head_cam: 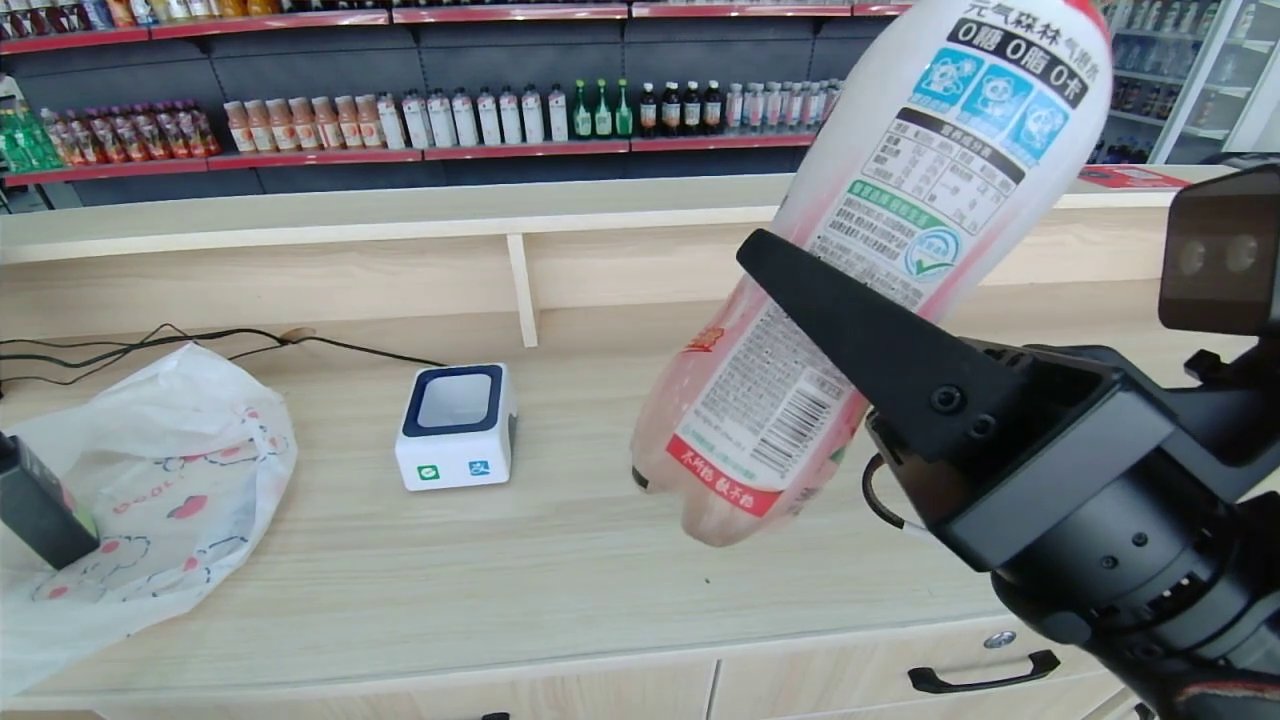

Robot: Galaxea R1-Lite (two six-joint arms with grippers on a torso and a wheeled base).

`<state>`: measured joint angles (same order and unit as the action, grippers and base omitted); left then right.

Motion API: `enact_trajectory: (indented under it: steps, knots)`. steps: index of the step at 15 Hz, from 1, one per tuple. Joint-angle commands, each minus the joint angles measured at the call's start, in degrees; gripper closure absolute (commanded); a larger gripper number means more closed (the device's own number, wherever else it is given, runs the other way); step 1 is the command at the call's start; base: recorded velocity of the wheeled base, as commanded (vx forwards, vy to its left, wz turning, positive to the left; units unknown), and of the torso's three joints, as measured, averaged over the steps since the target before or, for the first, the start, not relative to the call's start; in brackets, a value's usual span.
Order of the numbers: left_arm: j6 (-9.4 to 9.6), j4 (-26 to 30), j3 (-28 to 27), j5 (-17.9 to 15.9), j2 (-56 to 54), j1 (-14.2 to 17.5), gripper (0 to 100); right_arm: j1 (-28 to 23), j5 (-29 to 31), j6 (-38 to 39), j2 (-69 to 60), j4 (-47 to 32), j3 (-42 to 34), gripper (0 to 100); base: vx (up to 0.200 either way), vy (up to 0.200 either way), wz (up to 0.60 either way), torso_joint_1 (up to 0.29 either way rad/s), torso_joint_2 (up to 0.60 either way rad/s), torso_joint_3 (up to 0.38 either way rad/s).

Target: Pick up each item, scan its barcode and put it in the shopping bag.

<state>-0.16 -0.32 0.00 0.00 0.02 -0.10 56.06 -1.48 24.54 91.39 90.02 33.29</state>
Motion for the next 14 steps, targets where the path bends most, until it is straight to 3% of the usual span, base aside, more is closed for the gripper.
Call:
enact_trajectory:
  steps: [1, 14]
  knots:
    - [-0.02, -0.03, 0.0, 0.0, -0.02, 0.01, 0, 0.8, -0.02, -0.11, 0.98, -0.02, 0.72, 100, 0.0, 0.0, 0.0, 0.0, 0.0, 0.0]
    - [-0.02, -0.03, 0.0, 0.0, -0.02, 0.01, 0, 2.29, -0.02, -1.78, -0.95, -0.02, 1.07, 100, 0.0, 0.0, 0.0, 0.0, 0.0, 0.0]
